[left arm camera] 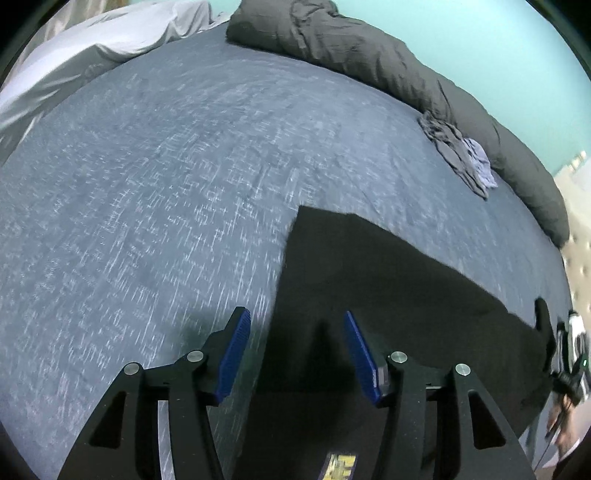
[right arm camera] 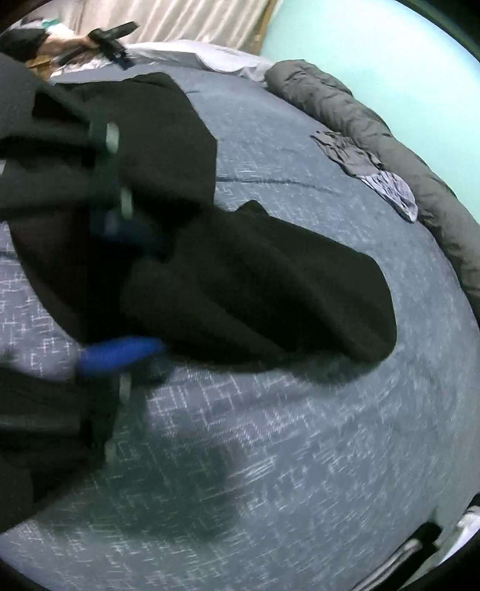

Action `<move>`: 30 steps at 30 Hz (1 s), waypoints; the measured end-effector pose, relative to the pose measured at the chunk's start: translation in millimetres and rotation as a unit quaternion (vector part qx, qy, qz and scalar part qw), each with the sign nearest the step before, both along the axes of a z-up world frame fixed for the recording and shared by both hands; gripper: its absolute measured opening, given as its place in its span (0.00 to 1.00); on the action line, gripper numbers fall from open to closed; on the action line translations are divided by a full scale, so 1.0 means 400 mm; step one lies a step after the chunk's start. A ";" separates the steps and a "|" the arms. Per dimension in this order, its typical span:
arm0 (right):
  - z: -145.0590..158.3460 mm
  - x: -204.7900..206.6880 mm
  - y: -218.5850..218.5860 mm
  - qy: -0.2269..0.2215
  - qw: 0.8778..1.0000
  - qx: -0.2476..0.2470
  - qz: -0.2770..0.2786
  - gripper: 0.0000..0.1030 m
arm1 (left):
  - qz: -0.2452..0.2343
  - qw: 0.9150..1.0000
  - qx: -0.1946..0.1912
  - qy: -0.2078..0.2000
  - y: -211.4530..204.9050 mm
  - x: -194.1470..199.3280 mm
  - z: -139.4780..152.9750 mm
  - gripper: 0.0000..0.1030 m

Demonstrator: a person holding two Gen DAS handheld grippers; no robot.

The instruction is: Fold clothes

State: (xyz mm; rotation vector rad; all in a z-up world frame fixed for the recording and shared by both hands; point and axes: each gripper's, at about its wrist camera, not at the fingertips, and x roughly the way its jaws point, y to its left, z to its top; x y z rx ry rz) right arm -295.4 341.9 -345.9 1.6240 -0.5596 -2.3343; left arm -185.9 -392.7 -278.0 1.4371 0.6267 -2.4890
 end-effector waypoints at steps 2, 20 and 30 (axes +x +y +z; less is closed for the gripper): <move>0.023 0.014 -0.002 0.014 0.999 0.031 -0.006 0.09 | 0.003 1.000 -0.002 0.001 -0.006 -0.016 -0.002 0.55; 0.152 0.240 0.174 0.058 0.989 0.118 -0.062 0.44 | -0.003 1.000 -0.021 -0.002 0.003 -0.086 -0.003 0.58; 0.118 -0.015 0.120 0.010 0.999 0.010 -0.047 0.65 | 0.002 1.000 -0.027 -0.007 -0.011 -0.121 -0.011 0.59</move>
